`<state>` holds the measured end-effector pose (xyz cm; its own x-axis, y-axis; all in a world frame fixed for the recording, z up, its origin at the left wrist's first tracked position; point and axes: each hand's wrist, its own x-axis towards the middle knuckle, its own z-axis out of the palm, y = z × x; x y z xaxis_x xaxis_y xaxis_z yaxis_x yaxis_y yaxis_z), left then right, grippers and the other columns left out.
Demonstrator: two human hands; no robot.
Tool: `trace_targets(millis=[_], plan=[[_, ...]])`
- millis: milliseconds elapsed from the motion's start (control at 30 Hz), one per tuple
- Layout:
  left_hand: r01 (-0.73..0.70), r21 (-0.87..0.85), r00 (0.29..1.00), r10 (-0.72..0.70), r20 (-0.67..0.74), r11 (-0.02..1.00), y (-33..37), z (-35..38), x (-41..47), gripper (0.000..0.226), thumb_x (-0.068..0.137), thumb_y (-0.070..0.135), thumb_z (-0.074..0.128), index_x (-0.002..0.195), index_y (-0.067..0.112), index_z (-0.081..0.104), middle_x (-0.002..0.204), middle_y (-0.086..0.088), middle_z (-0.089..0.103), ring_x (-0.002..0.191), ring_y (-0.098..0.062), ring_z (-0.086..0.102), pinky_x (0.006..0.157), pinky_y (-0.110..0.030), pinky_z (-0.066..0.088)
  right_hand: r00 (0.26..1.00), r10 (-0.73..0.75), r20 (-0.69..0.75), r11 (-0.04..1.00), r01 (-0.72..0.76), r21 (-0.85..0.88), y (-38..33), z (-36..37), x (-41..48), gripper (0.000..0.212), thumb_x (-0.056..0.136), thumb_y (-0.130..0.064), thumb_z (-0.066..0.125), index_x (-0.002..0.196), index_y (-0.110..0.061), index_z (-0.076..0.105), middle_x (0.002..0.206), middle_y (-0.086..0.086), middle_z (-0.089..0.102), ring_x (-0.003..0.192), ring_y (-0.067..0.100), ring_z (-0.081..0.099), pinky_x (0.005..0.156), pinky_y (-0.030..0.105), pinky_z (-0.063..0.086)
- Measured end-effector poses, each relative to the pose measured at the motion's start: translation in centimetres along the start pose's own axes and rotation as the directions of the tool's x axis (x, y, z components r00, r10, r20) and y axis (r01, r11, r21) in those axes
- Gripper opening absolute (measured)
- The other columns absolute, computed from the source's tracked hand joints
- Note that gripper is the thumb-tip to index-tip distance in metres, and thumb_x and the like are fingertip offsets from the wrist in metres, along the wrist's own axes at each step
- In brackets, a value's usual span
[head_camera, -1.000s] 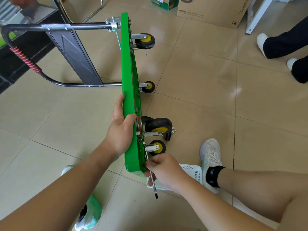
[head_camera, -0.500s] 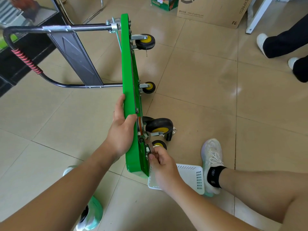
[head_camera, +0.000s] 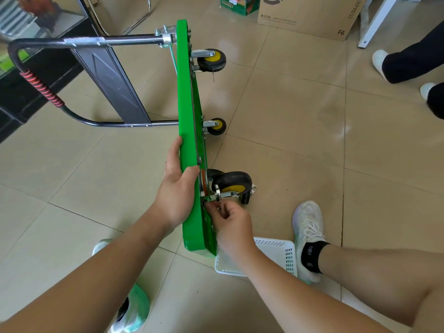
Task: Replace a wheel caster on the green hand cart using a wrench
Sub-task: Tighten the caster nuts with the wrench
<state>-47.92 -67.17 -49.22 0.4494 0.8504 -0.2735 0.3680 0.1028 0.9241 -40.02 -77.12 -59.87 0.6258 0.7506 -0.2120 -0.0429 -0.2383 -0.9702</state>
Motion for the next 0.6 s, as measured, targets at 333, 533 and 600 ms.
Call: trace_targets(millis=[333, 533, 600], plan=[[-0.006, 0.003, 1.000, 0.006, 0.009, 1.000, 0.02, 0.01, -0.04, 0.076, 0.084, 0.041, 0.040, 0.153, 0.057, 0.013, 0.149, 0.005, 0.048, 0.117, -0.018, 0.061, 0.103, -0.044, 0.050, 0.986, 0.147, 0.079, 0.983, -0.154, 0.100, -0.32, 0.24, 0.53, 0.032, 0.069, -0.058, 0.073, 0.092, -0.036, 0.072, 0.098, 0.035, 0.062, 0.076, 0.044, 0.061, 0.086, 0.067, 0.050], [-0.005, 0.011, 1.000, 0.005, 0.000, 1.000, -0.09, -0.06, 0.01, 0.075, 0.084, 0.042, 0.040, 0.152, 0.058, 0.013, 0.149, 0.005, 0.049, 0.119, -0.019, 0.061, 0.107, -0.047, 0.048, 0.990, 0.115, 0.080, 0.992, -0.118, 0.041, -0.45, 0.21, 0.26, 0.025, 0.080, -0.052, 0.072, 0.091, -0.029, 0.074, 0.093, 0.032, 0.064, 0.083, 0.051, 0.060, 0.080, 0.062, 0.053], [-0.002, 0.009, 1.000, 0.002, 0.003, 1.000, -0.07, -0.06, -0.05, 0.075, 0.084, 0.042, 0.040, 0.152, 0.059, 0.013, 0.150, 0.006, 0.048, 0.120, -0.019, 0.060, 0.107, -0.048, 0.048, 0.988, 0.128, 0.091, 0.989, -0.134, 0.062, -0.43, 0.15, 0.33, 0.029, 0.073, -0.056, 0.071, 0.093, -0.035, 0.072, 0.095, 0.036, 0.062, 0.074, 0.045, 0.059, 0.077, 0.054, 0.056]])
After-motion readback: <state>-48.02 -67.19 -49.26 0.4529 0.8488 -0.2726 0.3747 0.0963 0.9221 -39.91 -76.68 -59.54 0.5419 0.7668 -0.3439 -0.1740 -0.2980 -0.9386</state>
